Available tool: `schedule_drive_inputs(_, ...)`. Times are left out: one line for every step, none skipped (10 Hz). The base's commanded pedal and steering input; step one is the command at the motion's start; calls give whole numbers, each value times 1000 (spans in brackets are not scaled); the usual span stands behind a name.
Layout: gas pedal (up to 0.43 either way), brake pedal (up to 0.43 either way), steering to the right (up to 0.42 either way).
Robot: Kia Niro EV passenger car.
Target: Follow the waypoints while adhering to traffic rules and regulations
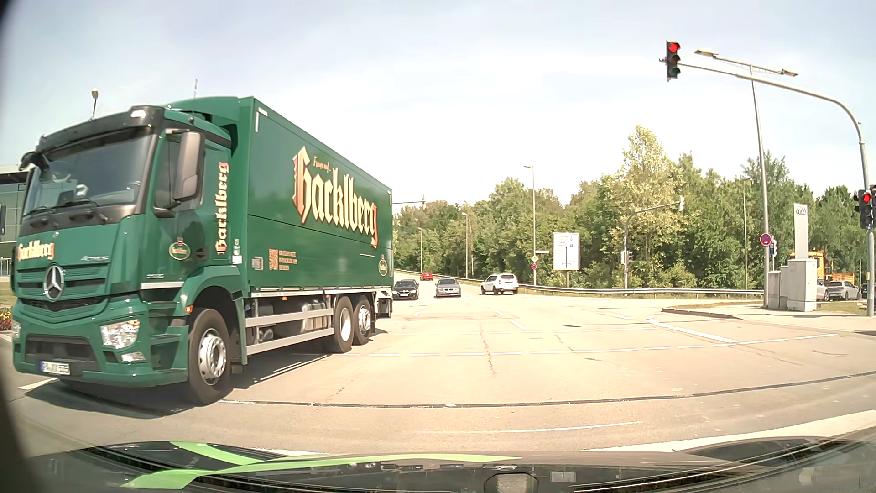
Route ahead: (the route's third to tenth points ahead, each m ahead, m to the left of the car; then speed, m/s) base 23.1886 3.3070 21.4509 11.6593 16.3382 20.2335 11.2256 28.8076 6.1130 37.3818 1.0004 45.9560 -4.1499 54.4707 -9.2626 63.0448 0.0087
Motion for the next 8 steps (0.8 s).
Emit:
schedule_drive_inputs(0,220,9)
schedule_drive_inputs(0,220,10)
schedule_drive_inputs(0,220,10)
schedule_drive_inputs(0,220,10)
schedule_drive_inputs(0,220,9)
schedule_drive_inputs(0,220,8)
schedule_drive_inputs(0,220,8)
schedule_drive_inputs(0,220,8)
